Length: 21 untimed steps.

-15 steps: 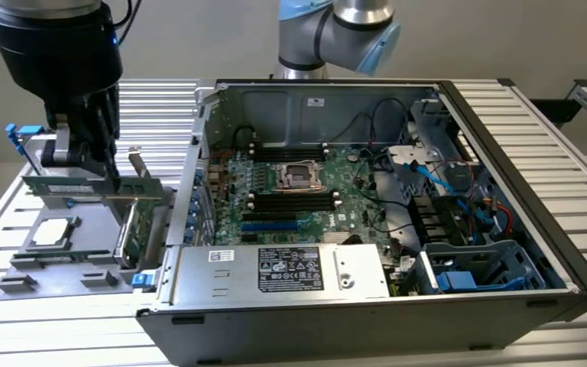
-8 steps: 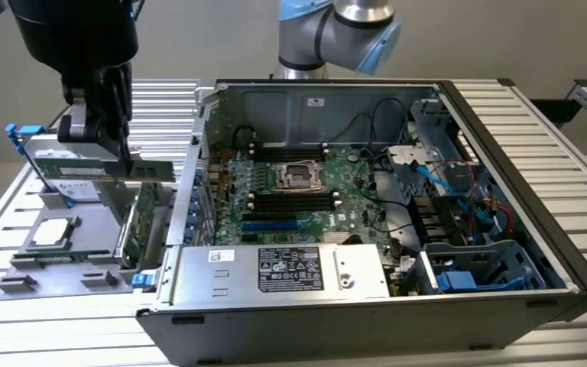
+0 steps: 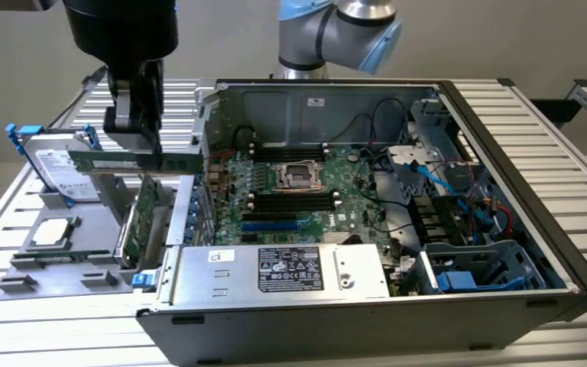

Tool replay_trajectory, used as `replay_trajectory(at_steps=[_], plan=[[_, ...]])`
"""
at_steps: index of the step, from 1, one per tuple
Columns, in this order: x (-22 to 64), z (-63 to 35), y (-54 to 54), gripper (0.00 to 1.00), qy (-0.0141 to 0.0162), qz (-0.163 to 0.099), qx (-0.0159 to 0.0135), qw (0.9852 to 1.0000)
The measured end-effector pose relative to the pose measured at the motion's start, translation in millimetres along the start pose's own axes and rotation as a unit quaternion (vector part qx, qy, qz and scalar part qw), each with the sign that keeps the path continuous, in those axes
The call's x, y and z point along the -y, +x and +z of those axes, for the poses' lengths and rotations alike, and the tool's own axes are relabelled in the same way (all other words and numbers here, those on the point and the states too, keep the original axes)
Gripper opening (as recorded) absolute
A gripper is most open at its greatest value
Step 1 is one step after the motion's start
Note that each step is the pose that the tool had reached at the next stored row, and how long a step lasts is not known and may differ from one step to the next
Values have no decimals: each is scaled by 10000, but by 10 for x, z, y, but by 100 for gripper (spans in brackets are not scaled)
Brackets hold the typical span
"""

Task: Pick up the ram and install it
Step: 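Pick up the ram and move it above insertion slot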

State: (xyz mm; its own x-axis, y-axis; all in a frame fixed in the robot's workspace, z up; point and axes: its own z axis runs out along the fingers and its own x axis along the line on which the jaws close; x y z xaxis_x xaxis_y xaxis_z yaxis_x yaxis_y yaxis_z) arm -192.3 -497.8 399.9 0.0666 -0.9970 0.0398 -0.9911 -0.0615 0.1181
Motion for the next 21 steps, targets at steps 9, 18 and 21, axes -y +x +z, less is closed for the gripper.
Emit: replay_trajectory(at_steps=[9, 18, 21], plan=[[394, -48, -35, 14, -2, 0, 0, 10000], [785, -96, -55, 14, -22, -1, 1, 10000], [917, -112, -62, 14, -28, -2, 1, 10000]])
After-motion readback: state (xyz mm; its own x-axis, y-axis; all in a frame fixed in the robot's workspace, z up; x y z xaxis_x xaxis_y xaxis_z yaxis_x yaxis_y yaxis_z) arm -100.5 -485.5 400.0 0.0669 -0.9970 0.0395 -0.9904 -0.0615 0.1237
